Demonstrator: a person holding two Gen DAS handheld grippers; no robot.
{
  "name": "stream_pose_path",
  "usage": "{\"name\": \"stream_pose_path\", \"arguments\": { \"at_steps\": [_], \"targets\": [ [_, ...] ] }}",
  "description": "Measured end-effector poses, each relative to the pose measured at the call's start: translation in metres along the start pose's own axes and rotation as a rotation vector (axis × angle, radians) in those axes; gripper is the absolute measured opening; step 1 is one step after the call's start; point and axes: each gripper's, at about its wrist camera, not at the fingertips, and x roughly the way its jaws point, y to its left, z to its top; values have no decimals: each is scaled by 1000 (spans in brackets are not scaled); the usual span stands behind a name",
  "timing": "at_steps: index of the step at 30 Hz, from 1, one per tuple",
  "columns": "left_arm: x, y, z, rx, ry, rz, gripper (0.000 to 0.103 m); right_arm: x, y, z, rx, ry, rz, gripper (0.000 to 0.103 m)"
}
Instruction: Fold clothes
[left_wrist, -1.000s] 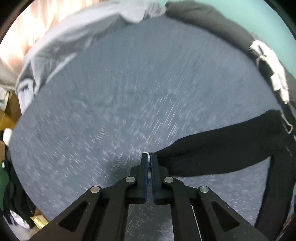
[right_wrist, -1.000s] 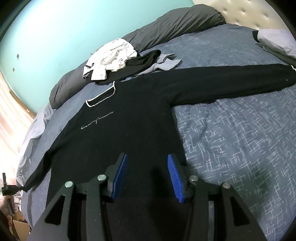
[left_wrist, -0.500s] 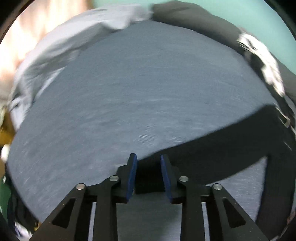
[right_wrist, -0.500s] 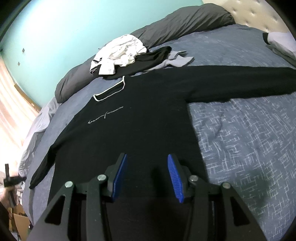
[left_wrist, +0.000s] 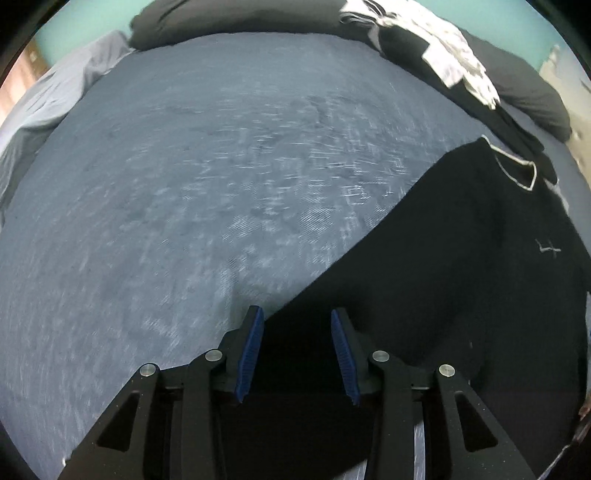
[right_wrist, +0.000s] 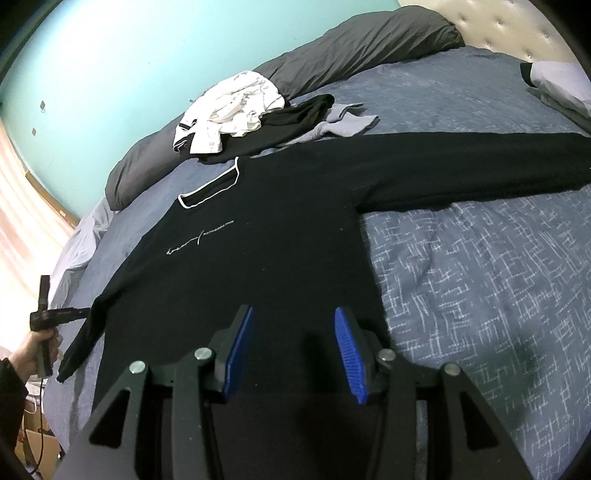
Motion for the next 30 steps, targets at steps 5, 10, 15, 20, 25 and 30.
{"name": "stream_pose_path", "arguments": {
  "at_steps": [5, 10, 15, 20, 25, 30],
  "targets": [
    [15, -6, 10, 29, 2, 7, 41, 4, -2, 1, 1, 11, 4, 46],
    [13, -10, 12, 55, -22, 20, 6, 5, 0, 0, -5, 13, 8, 46],
    [7, -9, 21, 60, -66, 58, 3, 7, 3, -1, -11, 16, 12, 46],
    [2, -3, 40, 40, -108, 134, 3, 9, 5, -1, -18, 20, 14, 46],
    [34, -7, 48, 63, -20, 124, 3, 12, 6, 2, -30, 20, 15, 46],
    [29, 4, 40, 59, -17, 103, 8, 14, 5, 3, -27, 23, 13, 46]
  ]
}}
